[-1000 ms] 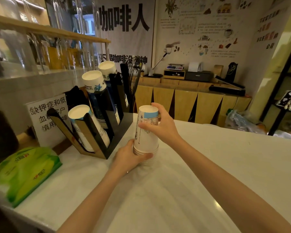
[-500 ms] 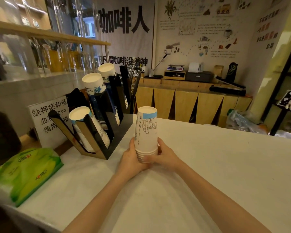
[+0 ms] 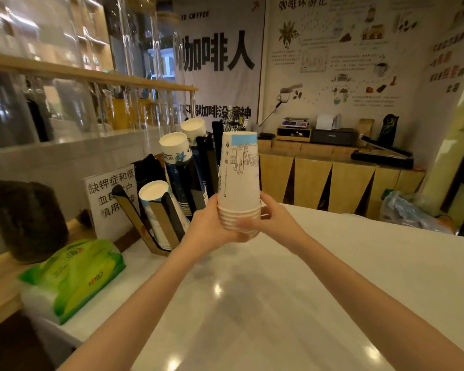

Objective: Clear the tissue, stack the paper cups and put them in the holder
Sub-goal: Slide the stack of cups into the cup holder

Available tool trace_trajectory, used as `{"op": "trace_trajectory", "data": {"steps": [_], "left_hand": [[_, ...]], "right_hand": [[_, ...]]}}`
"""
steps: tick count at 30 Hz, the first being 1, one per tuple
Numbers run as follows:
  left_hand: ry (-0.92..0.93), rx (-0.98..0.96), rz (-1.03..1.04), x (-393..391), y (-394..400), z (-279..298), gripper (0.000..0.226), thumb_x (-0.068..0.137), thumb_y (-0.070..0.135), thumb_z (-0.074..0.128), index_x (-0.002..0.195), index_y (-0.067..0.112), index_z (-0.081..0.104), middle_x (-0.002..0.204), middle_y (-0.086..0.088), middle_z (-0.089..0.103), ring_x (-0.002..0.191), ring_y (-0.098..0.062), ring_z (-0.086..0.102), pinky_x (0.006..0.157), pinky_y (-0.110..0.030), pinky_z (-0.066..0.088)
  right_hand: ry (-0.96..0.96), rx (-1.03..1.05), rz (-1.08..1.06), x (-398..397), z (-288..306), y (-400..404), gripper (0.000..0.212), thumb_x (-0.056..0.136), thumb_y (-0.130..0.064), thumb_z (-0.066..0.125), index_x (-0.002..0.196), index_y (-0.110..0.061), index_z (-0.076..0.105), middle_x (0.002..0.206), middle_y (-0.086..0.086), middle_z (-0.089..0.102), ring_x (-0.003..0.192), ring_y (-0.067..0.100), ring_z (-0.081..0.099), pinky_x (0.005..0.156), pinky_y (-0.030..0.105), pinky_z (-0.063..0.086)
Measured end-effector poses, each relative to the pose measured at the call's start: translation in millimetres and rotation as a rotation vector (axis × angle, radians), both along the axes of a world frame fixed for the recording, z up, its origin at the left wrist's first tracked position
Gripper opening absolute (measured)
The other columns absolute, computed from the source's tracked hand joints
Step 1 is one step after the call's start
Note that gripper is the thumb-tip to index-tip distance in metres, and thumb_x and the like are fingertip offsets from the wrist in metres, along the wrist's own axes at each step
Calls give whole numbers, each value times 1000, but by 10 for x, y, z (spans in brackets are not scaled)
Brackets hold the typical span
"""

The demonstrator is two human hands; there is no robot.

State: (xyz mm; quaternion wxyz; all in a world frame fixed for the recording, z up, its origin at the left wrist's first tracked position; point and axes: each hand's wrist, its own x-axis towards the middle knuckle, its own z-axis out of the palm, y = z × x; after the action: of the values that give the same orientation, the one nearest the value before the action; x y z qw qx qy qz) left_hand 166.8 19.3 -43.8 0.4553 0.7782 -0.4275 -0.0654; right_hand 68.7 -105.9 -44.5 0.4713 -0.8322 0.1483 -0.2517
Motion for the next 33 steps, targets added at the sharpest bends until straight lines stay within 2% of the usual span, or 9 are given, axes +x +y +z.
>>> {"op": "trace_trajectory", "data": {"steps": [5, 9, 14, 19, 22, 25, 27, 30, 33], "left_hand": [[-92, -26, 16, 106, 217, 521, 91, 60, 43, 79, 135, 21, 32, 131, 2, 54, 105, -8, 49, 83, -21, 39], [-140, -100, 54, 236, 379, 812, 76, 65, 41, 75, 129, 20, 42, 119, 4, 58, 97, -6, 48, 79, -19, 41], [-157, -96, 119, 457, 588, 1008, 69, 67, 50, 70, 124, 19, 47, 104, 6, 57, 78, -2, 55, 58, -13, 44], [-89, -105, 171, 702, 834, 1094, 62, 68, 49, 69, 120, 19, 51, 99, 5, 59, 76, -3, 58, 49, -14, 53], [-36, -142, 173, 843, 945, 1088, 69, 64, 48, 73, 123, 19, 49, 107, 2, 61, 88, -12, 62, 65, -28, 59], [-48, -125, 171, 970, 1031, 1063, 70, 65, 43, 74, 126, 20, 47, 112, 2, 60, 92, -14, 61, 65, -24, 55], [-39, -113, 150, 1051, 1064, 1022, 71, 67, 38, 75, 128, 22, 45, 117, 1, 59, 96, -14, 59, 65, -19, 51], [-50, -79, 129, 1160, 1064, 914, 74, 65, 37, 76, 129, 22, 43, 122, 1, 58, 101, -13, 55, 69, -16, 44], [-53, -95, 121, 1234, 1051, 824, 78, 61, 34, 79, 129, 20, 43, 121, 3, 57, 101, -11, 53, 69, -13, 41]], "right_hand": [[-47, -11, 75, 115, 493, 132, 79, 71, -36, 73, 138, -28, 33, 127, -6, 54, 111, 14, 54, 89, 30, 48], [-84, 16, 135, 304, 771, 274, 72, 74, -37, 70, 137, -30, 34, 117, -11, 54, 102, 9, 55, 82, 24, 48], [-46, 65, 177, 595, 1012, 461, 60, 81, -47, 58, 134, -30, 37, 111, -11, 53, 91, 4, 55, 72, 22, 45], [6, 125, 248, 862, 1149, 583, 26, 84, -48, 54, 107, -37, 48, 101, -13, 58, 90, 6, 57, 67, 23, 47], [-22, 109, 279, 978, 1178, 664, 29, 84, -43, 56, 111, -35, 48, 94, -17, 58, 85, 1, 57, 60, 18, 46], [-50, 120, 303, 1065, 1144, 756, 28, 84, -39, 59, 109, -34, 47, 91, -19, 58, 80, -1, 57, 54, 13, 48], [-56, 98, 292, 1125, 1075, 813, 34, 82, -41, 61, 113, -32, 49, 102, -13, 62, 86, 1, 60, 63, 16, 53], [-73, 28, 263, 1195, 944, 864, 57, 79, -44, 63, 129, -28, 44, 124, -3, 60, 106, 13, 60, 90, 34, 52], [-110, -44, 263, 1197, 869, 933, 58, 81, -39, 62, 133, -26, 39, 124, -9, 55, 108, 9, 54, 82, 21, 46]]}}
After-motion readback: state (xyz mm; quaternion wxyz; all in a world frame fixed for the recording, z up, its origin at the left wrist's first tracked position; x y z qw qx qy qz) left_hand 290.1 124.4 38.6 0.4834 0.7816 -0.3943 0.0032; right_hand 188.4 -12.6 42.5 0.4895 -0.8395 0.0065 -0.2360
